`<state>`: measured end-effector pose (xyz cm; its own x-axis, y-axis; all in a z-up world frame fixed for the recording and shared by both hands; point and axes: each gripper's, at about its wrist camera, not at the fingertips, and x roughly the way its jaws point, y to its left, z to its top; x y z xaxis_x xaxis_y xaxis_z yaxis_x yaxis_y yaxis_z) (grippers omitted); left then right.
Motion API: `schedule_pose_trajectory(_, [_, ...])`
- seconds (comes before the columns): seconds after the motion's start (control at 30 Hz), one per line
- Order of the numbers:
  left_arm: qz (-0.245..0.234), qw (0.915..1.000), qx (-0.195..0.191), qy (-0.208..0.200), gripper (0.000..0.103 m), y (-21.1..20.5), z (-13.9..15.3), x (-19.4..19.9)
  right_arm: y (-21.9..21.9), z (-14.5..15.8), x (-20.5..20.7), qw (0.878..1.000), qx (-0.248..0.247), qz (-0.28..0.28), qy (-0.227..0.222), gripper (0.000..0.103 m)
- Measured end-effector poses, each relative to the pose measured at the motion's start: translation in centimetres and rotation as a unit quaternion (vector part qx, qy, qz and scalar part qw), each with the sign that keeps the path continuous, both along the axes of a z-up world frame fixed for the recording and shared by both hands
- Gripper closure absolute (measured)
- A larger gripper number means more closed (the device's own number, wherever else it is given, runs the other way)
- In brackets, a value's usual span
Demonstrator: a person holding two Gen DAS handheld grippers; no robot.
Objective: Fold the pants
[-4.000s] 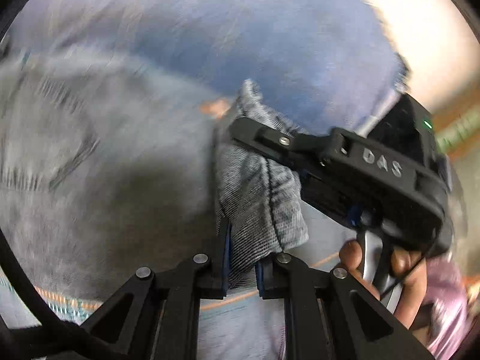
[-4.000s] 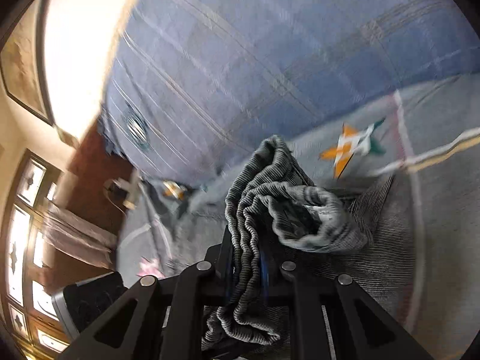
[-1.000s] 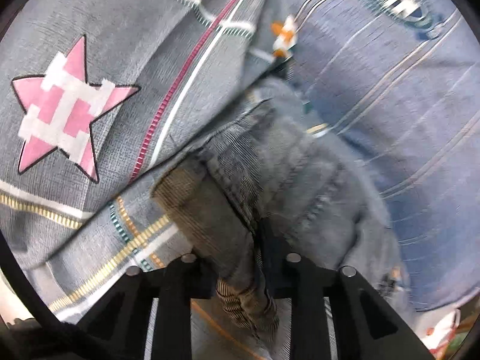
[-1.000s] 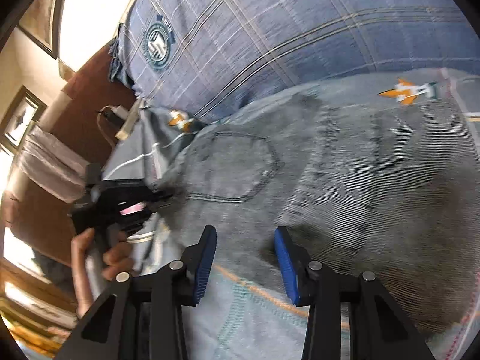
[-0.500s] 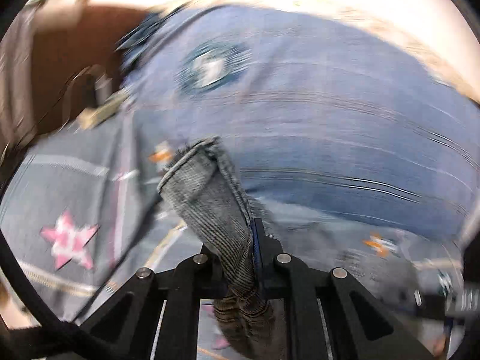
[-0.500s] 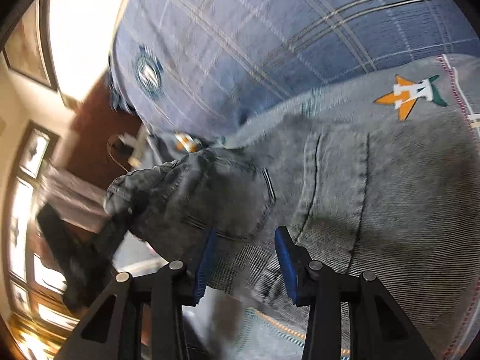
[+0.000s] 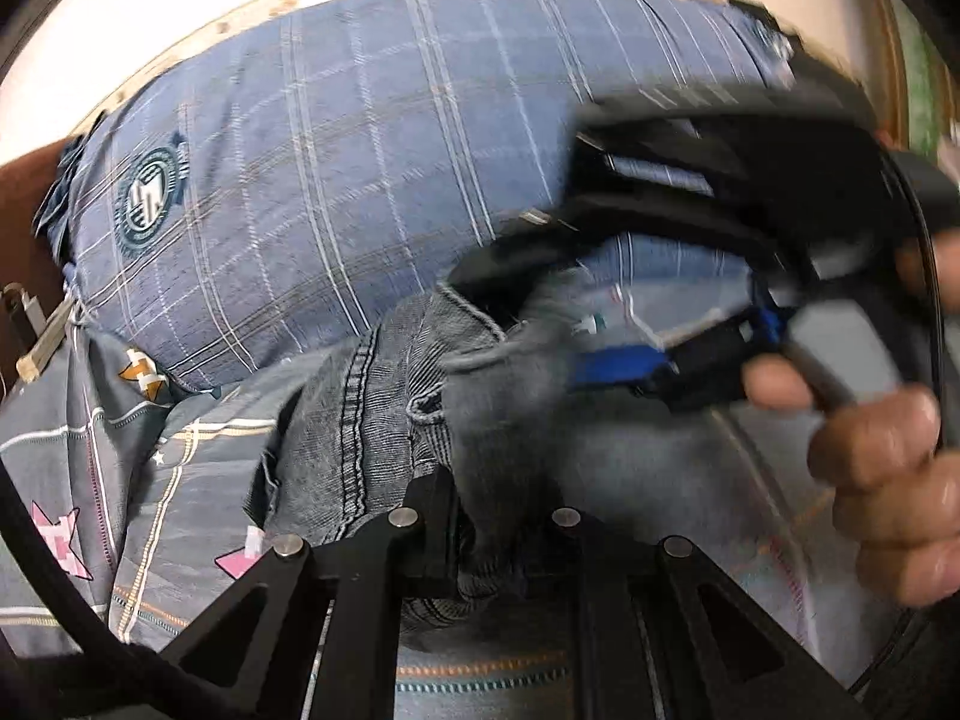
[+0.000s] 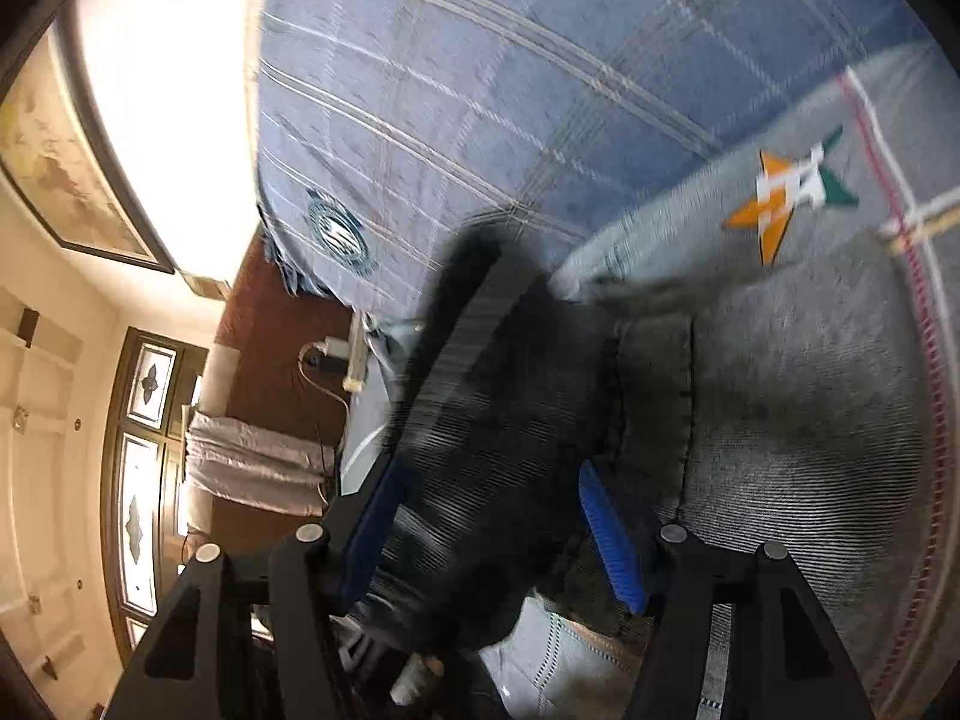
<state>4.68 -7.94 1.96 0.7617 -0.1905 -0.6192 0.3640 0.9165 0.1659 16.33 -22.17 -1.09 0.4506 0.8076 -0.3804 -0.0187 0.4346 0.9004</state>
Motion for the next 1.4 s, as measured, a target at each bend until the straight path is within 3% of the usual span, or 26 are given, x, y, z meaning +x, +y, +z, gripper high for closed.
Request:
schedule_pose_trajectory(0.17, [-0.007, 0.9997, 0.023, -0.002, 0.091, -0.5, -1.2, -0.1, -1.2, -0.5, -0.6, 0.999, -0.004, -0.021, 0.026, 0.038])
schedule_pose_trajectory(0.33, [-0.013, 0.9995, 0.029, 0.0, 0.091, -0.5, -1.2, 0.4, -1.7, -0.2, -0.5, 0.999, -0.022, -0.02, 0.019, 0.038])
schedule_pose_trajectory(0.47, [-0.025, 0.998, 0.057, -0.006, 0.091, -1.4, -1.8, 0.0, -2.0, 0.4, -0.5, 0.999, -0.029, -0.022, 0.009, 0.038])
schedule_pose_trajectory(0.53, [-0.03, 0.9974, 0.065, -0.005, 0.091, -1.8, -2.0, -0.1, -1.7, 0.9, -0.4, 0.998, -0.052, -0.021, 0.001, 0.038])
schedule_pose_trajectory(0.6, [-0.032, 0.9974, 0.065, 0.002, 0.091, -1.8, -2.2, 0.4, -1.0, 0.1, -0.1, 0.992, -0.118, -0.024, 0.027, 0.039])
schedule_pose_trajectory(0.63, [-0.033, 0.9974, 0.064, 0.003, 0.091, -1.9, -2.2, 0.4, -0.8, -0.6, 0.0, 0.988, -0.143, -0.025, 0.046, 0.045])
schedule_pose_trajectory(0.67, [-0.037, 0.9976, 0.059, 0.005, 0.091, -1.8, -2.0, 0.5, -1.0, -1.4, 0.2, 0.985, -0.16, -0.028, 0.066, 0.075])
schedule_pose_trajectory(0.73, [-0.04, 0.998, 0.049, 0.007, 0.09, -1.7, -1.5, 0.3, -1.8, -2.8, 0.4, 0.984, -0.149, -0.035, 0.092, 0.089])
schedule_pose_trajectory(0.9, [-0.057, 0.9968, 0.049, -0.026, 0.09, -2.8, 1.6, -0.2, -2.1, 1.0, 0.1, 0.987, -0.154, -0.034, 0.022, 0.095])
schedule_pose_trajectory(0.97, [-0.076, 0.9966, 0.03, -0.012, 0.09, -3.5, 2.8, 0.2, -2.6, 2.9, -0.4, 0.987, -0.157, -0.043, -0.006, 0.095])
schedule_pose_trajectory(1.07, [-0.11, 0.9934, 0.022, 0.022, 0.09, -5.3, 2.5, 1.1, -4.5, 4.0, -0.8, 0.984, -0.166, -0.066, -0.011, 0.095])
schedule_pose_trajectory(1.2, [-0.138, 0.9872, 0.05, 0.063, 0.089, -8.2, -1.3, 2.1, -7.0, 1.6, -0.6, 0.976, -0.193, -0.091, 0.048, 0.095])
schedule_pose_trajectory(1.3, [-0.145, 0.9829, 0.064, 0.095, 0.085, -8.7, -3.9, 2.2, -7.5, -2.7, 0.6, 0.966, -0.206, -0.082, 0.136, 0.091])
schedule_pose_trajectory(1.4, [-0.174, 0.9776, 0.082, 0.086, 0.069, -8.9, -3.2, 1.1, -8.2, -3.8, 0.5, 0.967, -0.176, -0.09, 0.16, 0.092])
